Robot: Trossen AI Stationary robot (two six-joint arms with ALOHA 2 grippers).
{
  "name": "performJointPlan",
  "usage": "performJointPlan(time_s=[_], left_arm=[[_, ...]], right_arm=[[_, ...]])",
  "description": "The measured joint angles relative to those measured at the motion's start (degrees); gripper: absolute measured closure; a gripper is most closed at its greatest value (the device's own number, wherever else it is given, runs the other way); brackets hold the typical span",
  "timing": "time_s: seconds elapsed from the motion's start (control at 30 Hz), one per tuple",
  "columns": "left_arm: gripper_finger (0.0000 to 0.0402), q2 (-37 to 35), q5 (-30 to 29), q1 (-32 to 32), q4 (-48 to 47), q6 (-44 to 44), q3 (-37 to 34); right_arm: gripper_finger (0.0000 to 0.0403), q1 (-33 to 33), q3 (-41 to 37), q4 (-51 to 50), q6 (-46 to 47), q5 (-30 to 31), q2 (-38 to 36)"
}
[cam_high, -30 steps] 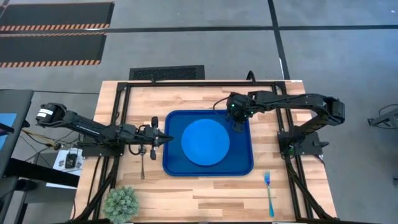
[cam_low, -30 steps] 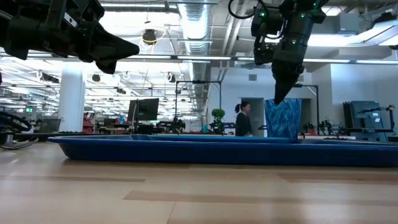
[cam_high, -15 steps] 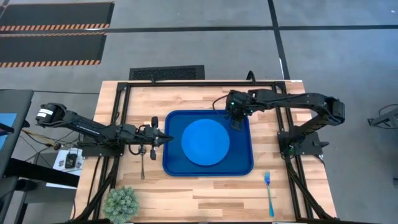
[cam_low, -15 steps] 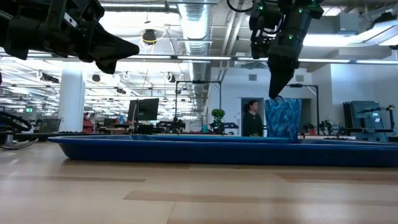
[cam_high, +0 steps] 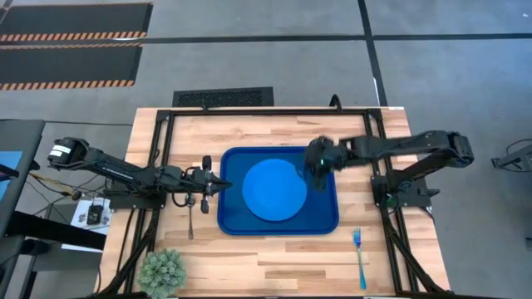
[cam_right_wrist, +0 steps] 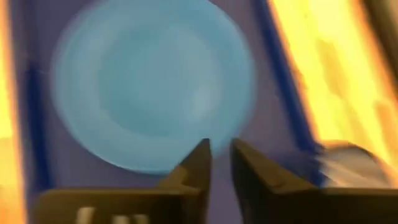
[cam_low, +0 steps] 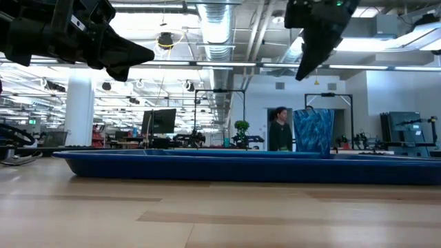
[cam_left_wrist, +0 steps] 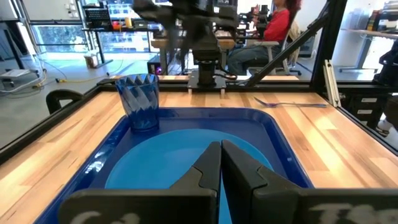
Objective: Pick and place plate/cup/fork/spoon on tray
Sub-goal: Adjust the blue plate on the dark blue tray
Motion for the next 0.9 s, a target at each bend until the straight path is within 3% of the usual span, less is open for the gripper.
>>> performJointPlan(time_s=[0.1, 0.17, 0.4, 0.63, 0.9], left_arm=[[0.0401, 0.0, 0.0, 0.0, 0.0, 0.0, 0.0], [0.0401, 0.0, 0.0, 0.0, 0.0, 0.0, 0.0], [0.0401, 0.0, 0.0, 0.0, 0.3, 0.0, 0.0], [0.0401, 0.0, -0.1, 0.0, 0.5, 0.6, 0.0], [0.0401, 0.0, -0.1, 0.0, 0.0, 0.9, 0.0]], right_arm=[[0.0377, 5.2, -4.8, 9.7, 1.6, 0.0, 0.5], [0.0393, 8.4, -7.5, 18.3, 2.7, 0.1, 1.9], [0.0373, 15.5, -9.1, 35.2, 7.5, 6.4, 10.9], [0.0398, 14.3, -6.5, 37.0, 10.9, 10.1, 20.4], [0.0380, 11.3, -2.7, 31.2, 11.6, 7.9, 27.9]])
